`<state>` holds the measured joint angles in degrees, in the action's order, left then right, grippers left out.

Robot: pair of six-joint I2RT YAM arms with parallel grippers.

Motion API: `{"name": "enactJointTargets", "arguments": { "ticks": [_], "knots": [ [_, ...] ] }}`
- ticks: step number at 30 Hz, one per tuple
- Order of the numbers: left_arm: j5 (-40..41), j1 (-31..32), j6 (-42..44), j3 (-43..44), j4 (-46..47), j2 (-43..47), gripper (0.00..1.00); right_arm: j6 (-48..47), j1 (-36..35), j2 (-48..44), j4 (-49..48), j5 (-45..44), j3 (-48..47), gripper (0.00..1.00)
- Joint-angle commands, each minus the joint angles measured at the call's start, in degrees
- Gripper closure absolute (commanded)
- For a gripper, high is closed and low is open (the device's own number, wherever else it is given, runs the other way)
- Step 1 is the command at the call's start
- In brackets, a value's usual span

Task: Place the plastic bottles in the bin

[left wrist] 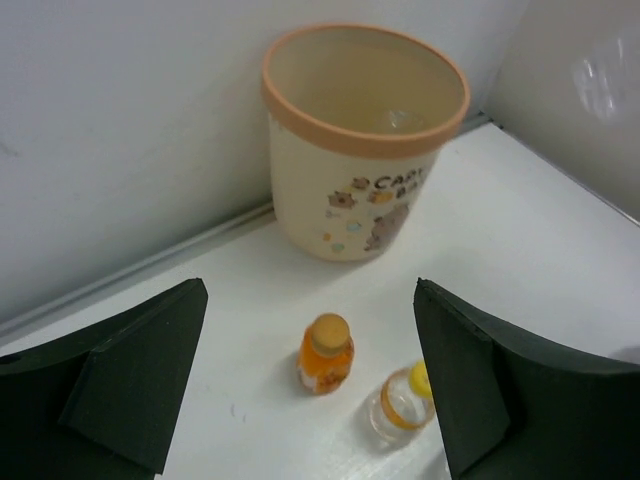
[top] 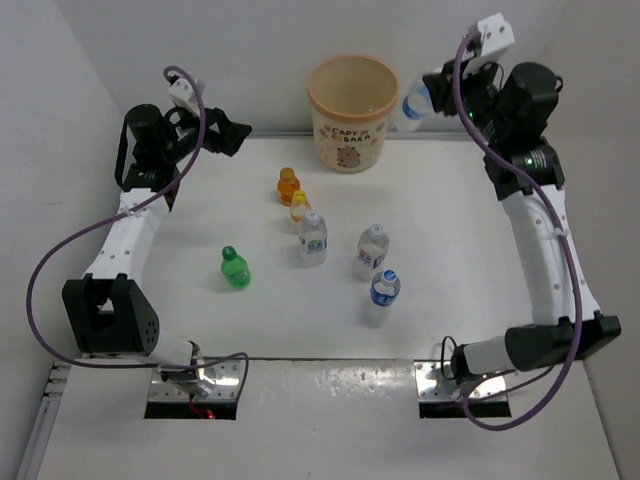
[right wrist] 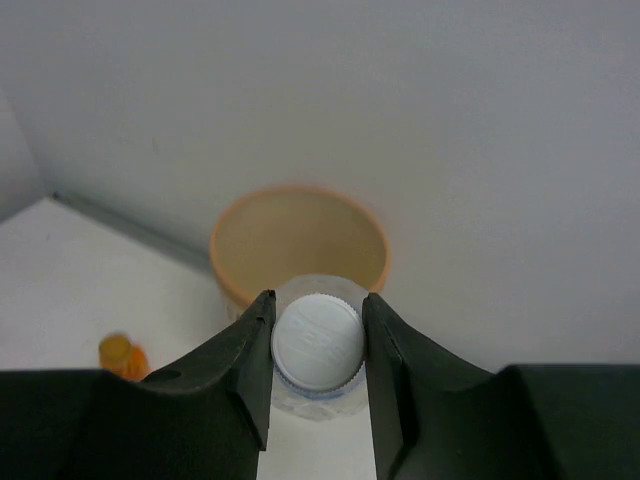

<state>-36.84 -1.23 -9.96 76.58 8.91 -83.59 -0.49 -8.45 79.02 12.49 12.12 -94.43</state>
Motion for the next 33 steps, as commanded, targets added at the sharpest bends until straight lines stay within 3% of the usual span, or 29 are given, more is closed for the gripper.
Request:
{"name": "enactJointTargets", "arguments": {
  "ticks": [1,5,13,17,18,21,24,27,33],
  "knots": [
    [-10.8,-0.3,4.9,-1.6,-4.3,3.6,0.11,-0.1,-1.3,11.4,-4.7,0.3,-13.3,0.98],
    [-15.2,-0.3,7.3,-5.7,-7.1,5.8,0.08,2.7,-2.8,20.0,-9.8,-0.7,-19.9,0.98],
    [-16.5,3.0,13.8,-11.6,-12.9,11.2,0.06,2.3,-6.8,34.3,-22.2,-3.9,-22.5,0.96],
    [-19.3,6.3,18.4,-13.7,-14.1,13.3,0.05,1.0,-7.6,39.5,-24.8,-5.7,-22.6,0.75],
    [-19.3,7.0,19.3,-13.7,-14.9,13.3,0.05,0.9,-7.8,40.0,-24.6,-6.3,-22.9,0.56],
    [-19.8,9.9,22.5,-15.1,-16.4,13.3,0.03,1.9,-7.5,41.1,-21.6,-8.0,-24.6,0.2],
    [-19.8,12.6,25.9,-15.7,-17.0,13.3,0.02,3.4,-6.9,38.5,-21.0,-8.9,-24.0,0.13],
    [-19.3,14.9,28.4,-16.2,-17.0,11.9,0.02,5.3,-5.5,33.8,-18.7,-8.1,-22.5,0.13],
    [-17.2,18.5,33.4,-16.7,-17.0,9.3,0.02,12.5,0.3,22.4,-7.5,2.0,-14.5,0.14]
  ]
}}
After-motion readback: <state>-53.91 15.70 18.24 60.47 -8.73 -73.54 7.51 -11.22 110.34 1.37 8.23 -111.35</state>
